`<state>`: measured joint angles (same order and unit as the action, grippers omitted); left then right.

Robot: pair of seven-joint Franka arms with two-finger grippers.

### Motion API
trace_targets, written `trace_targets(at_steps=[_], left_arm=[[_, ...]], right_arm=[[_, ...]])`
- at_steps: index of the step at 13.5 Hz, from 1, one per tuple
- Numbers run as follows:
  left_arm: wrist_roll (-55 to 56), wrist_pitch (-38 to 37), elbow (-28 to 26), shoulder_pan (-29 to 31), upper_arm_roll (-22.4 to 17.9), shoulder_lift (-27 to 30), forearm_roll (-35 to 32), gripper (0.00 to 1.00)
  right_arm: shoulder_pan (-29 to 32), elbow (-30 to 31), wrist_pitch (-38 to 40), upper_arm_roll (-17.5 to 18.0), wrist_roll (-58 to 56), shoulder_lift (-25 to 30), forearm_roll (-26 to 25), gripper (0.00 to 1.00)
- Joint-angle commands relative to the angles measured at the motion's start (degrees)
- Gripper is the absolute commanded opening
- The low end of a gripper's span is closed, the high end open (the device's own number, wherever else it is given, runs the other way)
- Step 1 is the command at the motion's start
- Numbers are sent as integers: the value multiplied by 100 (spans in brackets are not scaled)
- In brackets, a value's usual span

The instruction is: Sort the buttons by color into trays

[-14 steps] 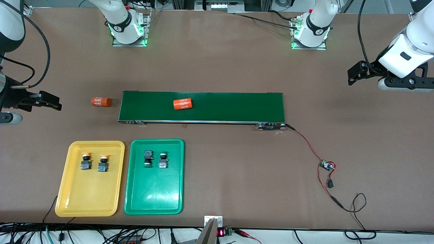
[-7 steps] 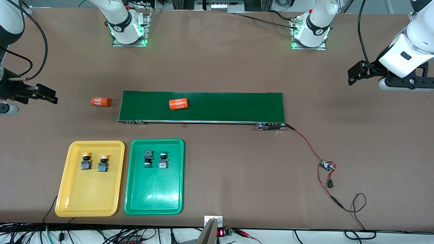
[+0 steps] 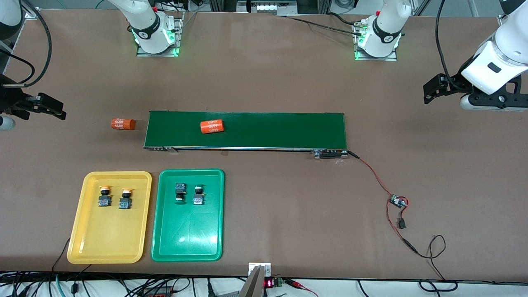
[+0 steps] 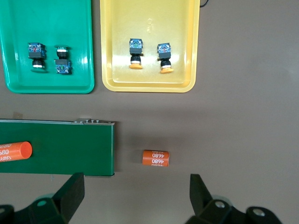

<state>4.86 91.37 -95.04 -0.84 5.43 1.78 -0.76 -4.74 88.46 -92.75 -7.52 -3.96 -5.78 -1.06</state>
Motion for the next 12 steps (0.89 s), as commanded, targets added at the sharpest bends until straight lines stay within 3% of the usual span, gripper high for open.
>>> trace_targets(at_steps=[1,12], left_arm=[[-117,-137,188,-3,-16,-81,129,100],[-108,-137,188,-4,-16,-81,129,100]], right_arm=[[26,145,38,49,54,174,-26,100],[-9,136,-6,93,115,156,9,100]])
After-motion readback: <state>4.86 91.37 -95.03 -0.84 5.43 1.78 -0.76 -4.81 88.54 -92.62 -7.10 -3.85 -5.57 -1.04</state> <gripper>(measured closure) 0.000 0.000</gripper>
